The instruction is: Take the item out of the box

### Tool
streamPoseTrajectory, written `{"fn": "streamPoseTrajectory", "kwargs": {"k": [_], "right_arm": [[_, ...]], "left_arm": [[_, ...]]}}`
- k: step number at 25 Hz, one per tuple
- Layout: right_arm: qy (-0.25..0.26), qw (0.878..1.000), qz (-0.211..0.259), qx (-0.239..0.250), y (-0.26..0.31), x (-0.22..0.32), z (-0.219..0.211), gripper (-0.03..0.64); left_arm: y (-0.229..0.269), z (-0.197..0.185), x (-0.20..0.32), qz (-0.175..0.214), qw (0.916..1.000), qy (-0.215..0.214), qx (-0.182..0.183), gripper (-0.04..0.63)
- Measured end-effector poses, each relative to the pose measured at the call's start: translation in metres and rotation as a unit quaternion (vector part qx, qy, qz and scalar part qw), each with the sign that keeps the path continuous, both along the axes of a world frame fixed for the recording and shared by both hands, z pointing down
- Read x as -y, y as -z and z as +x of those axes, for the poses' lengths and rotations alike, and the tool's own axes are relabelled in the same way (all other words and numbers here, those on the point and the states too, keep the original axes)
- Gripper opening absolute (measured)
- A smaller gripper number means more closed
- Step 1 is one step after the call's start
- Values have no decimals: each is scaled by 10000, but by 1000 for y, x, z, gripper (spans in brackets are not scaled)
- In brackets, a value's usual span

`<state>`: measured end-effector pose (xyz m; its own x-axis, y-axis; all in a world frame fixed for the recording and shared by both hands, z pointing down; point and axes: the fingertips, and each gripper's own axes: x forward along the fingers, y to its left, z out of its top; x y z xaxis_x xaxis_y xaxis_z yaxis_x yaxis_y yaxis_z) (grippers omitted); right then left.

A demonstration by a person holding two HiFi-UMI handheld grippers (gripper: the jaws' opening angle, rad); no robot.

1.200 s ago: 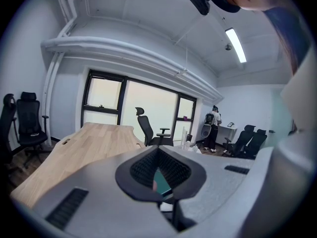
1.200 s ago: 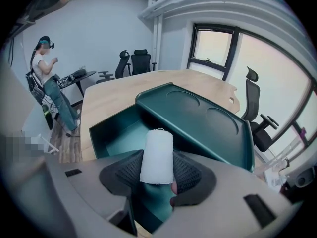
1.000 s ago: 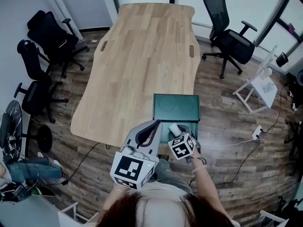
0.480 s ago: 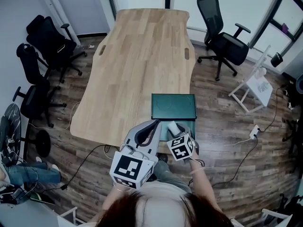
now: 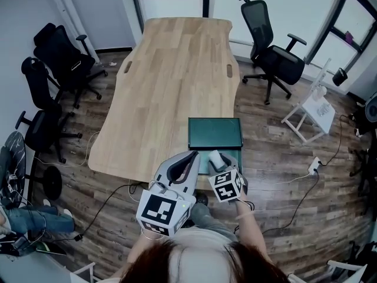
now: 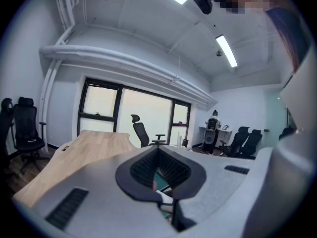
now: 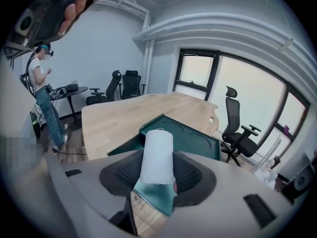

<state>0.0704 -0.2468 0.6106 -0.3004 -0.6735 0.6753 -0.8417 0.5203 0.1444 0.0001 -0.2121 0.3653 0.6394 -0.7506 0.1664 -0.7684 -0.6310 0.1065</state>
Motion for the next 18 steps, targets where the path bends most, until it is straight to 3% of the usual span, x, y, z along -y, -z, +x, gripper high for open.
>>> {"fn": "streamPoseTrajectory", "kwargs": {"k": [18], "right_arm": [[-273, 9971, 656, 255, 51, -34, -7, 199]], "left_arm": [[13, -16, -45, 184, 9997, -98, -84, 8]]}}
